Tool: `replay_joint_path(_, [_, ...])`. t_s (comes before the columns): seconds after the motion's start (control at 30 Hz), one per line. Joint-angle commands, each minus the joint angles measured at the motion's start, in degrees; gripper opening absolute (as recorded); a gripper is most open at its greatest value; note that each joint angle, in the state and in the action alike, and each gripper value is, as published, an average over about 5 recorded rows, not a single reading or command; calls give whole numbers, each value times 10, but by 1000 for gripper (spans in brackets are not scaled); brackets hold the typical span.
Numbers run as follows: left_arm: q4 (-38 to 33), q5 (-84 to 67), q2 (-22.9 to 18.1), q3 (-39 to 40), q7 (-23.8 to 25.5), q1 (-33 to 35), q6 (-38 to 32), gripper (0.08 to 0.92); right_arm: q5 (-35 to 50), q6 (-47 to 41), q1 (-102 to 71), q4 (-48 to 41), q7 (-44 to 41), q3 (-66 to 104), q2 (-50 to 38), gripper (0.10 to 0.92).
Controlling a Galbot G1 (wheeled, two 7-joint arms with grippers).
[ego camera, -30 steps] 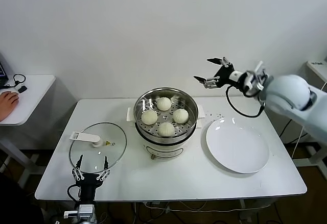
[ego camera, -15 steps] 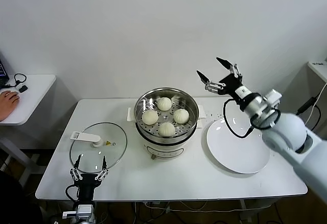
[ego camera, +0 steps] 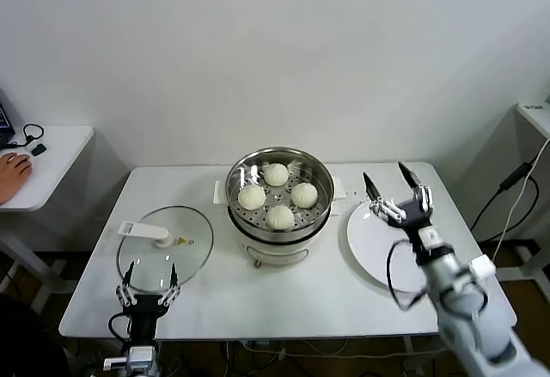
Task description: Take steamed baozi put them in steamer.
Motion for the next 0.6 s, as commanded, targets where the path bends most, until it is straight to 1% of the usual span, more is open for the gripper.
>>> replay_joint_path(0.03, [-3,-1,-9,-1,0,3,0,823,-56,99,-188,7,-49,63,164,823])
replay_joint_path(0.6, [-8,0,-13,0,-2,3,3,823,-71,126,-209,-12,-50,43,181,823])
